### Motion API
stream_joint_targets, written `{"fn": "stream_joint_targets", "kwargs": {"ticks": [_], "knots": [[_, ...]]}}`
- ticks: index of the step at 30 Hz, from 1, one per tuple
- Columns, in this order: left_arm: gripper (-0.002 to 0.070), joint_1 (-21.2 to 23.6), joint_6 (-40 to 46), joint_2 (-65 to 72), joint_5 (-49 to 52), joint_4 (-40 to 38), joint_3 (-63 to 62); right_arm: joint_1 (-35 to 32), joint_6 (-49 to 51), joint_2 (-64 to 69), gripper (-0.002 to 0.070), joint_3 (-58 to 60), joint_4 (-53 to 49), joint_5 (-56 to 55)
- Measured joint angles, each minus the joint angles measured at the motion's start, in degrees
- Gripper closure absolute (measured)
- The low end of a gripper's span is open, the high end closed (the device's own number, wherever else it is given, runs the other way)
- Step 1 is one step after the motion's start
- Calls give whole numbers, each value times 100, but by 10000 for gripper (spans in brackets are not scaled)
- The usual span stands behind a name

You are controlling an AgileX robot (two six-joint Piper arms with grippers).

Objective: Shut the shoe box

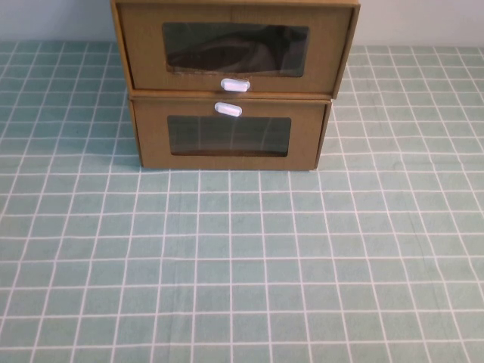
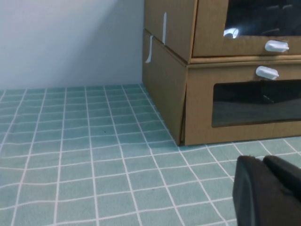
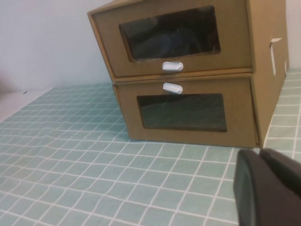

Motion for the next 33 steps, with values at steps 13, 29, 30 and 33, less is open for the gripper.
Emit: {"fn": "stream_joint_targets", "kwargs": {"ticks": [13, 29, 30, 33], "knots": [[680, 0, 0, 0, 0, 0, 0, 0, 0, 0, 687, 0, -284, -49], [680, 0, -11, 0, 0, 0, 0, -2927, 0, -905, 687, 1188, -635, 31], [680, 0, -11, 0, 0, 0, 0, -2976, 0, -1010, 687, 1196, -665, 174], [680, 0, -11, 0, 11, 0, 0, -3012, 0, -1102, 687, 1196, -750, 690]]}}
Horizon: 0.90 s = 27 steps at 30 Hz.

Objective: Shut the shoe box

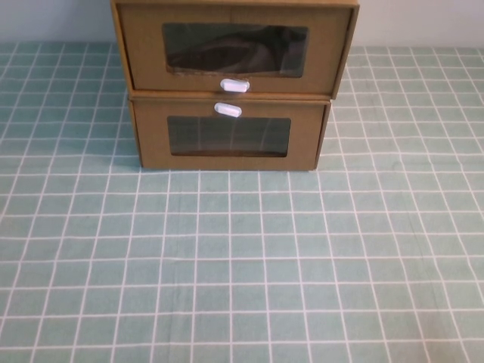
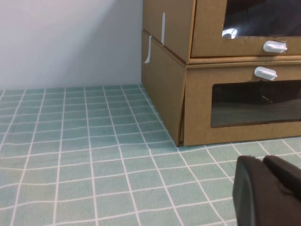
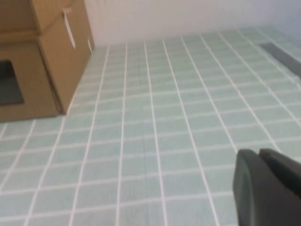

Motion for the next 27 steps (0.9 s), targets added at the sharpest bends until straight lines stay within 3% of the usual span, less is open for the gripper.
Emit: {"fn": "stream_joint_targets", "kwargs": {"ticks": [6, 27], "knots": [[680, 0, 0, 0, 0, 0, 0, -21, -11, 0, 687, 0, 0, 810], [680, 0, 0, 0, 0, 0, 0, -21, -11, 0, 687, 0, 10, 816]]}}
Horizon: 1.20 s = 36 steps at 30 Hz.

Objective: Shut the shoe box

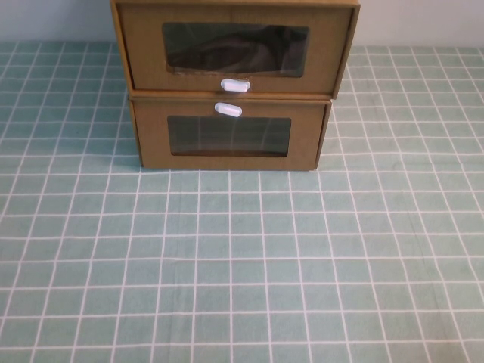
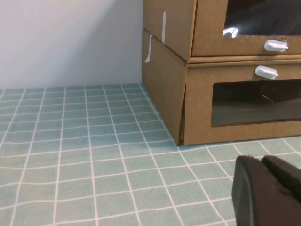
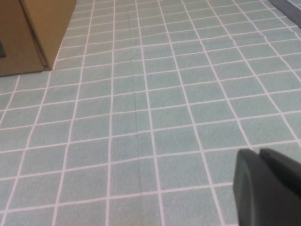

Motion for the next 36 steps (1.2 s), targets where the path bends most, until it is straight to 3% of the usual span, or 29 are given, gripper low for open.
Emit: {"fn": "stream_joint_targets", "kwargs": {"ticks": [9, 15, 17, 22, 36], "knots": [[680, 0, -72, 0, -46, 247, 0, 0, 0, 0, 687, 0, 0, 5], [680, 537, -2709, -142, 17, 2981, 0, 0, 0, 0, 687, 0, 7, 5], [680, 800, -3224, -192, 380, 3423, 0, 0, 0, 0, 687, 0, 7, 5], [680, 956, -3525, -197, 1441, 3712, 0, 0, 0, -9, 687, 0, 12, 5], [680, 969, -3559, -210, 1521, 3723, 0, 0, 0, -9, 687, 0, 21, 5]]}}
